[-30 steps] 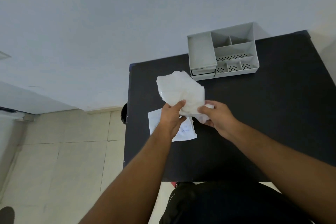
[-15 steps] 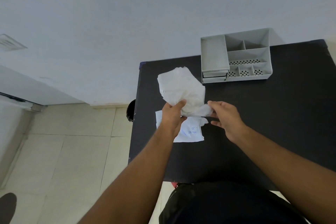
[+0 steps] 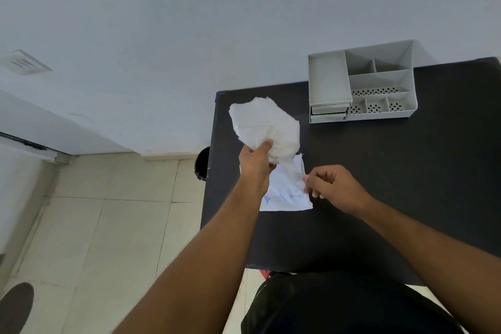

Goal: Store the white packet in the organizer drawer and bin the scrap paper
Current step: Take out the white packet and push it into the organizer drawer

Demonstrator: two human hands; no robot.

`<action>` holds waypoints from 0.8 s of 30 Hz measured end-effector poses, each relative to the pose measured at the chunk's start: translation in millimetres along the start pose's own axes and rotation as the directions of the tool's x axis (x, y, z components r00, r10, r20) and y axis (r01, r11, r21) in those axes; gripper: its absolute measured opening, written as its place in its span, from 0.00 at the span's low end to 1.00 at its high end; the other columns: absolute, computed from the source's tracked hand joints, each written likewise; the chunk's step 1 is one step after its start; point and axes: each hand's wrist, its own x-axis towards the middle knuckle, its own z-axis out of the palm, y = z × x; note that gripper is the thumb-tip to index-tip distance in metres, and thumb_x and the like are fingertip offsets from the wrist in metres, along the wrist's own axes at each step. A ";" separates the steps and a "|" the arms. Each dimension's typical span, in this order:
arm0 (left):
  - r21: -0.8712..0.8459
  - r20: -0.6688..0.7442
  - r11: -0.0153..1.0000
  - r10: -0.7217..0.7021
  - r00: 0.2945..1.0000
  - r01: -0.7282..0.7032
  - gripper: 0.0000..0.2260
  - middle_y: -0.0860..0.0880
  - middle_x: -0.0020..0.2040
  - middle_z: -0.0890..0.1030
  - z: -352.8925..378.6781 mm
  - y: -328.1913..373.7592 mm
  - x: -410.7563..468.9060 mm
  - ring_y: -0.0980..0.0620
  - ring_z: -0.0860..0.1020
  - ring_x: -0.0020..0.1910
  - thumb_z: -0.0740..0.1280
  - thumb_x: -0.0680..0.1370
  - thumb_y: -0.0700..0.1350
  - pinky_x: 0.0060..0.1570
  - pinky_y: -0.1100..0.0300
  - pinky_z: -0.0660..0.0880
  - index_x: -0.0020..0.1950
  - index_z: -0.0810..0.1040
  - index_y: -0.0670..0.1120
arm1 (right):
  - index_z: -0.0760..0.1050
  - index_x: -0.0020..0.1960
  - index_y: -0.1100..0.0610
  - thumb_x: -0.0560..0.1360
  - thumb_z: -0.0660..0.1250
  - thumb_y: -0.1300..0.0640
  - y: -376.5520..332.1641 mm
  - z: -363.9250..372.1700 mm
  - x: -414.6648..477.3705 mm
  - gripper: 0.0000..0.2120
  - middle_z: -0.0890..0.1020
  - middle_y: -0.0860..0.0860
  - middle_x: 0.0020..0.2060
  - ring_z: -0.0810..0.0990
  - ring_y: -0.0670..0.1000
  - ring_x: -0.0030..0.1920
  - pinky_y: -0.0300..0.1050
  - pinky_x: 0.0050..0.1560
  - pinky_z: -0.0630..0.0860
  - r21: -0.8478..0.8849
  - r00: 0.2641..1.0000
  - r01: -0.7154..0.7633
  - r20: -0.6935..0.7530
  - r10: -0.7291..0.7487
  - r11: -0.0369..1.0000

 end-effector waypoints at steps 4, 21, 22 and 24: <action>-0.050 0.012 0.999 -0.012 1.000 0.013 0.14 0.47 0.58 0.82 -0.9 3.5 -1.3 0.43 0.82 0.57 0.71 0.78 0.37 0.57 0.43 0.81 0.63 0.77 0.47 | 0.78 0.35 0.63 0.80 0.65 0.53 1.3 -2.6 2.5 0.19 0.82 0.55 0.30 0.76 0.48 0.30 0.46 0.38 0.75 0.093 0.971 0.015 -0.237 0.008 0.996; -0.058 0.156 0.996 -0.052 0.986 0.062 0.14 0.47 0.61 0.81 10.3 2.7 -17.6 0.43 0.80 0.59 0.69 0.79 0.36 0.52 0.46 0.82 0.60 0.76 0.51 | 0.84 0.54 0.58 0.72 0.77 0.53 -9.7 5.1 10.3 0.13 0.84 0.57 0.49 0.77 0.54 0.45 0.46 0.44 0.77 0.435 0.865 -0.485 0.115 0.488 0.759; -0.055 0.153 0.997 -0.049 0.987 0.058 0.13 0.48 0.60 0.81 10.6 3.2 -17.7 0.44 0.80 0.58 0.69 0.79 0.35 0.50 0.47 0.82 0.59 0.77 0.51 | 0.84 0.54 0.58 0.73 0.76 0.53 -9.1 4.2 9.3 0.13 0.85 0.57 0.50 0.78 0.54 0.47 0.47 0.45 0.77 0.439 0.867 -0.481 0.112 0.485 0.759; -0.045 0.131 0.998 -0.042 0.990 0.048 0.12 0.48 0.58 0.81 11.0 3.5 -17.2 0.45 0.80 0.57 0.69 0.79 0.36 0.48 0.49 0.82 0.57 0.77 0.51 | 0.83 0.53 0.58 0.74 0.75 0.52 -8.4 1.7 7.1 0.12 0.85 0.56 0.51 0.80 0.53 0.47 0.47 0.46 0.78 0.443 0.879 -0.464 0.119 0.462 0.767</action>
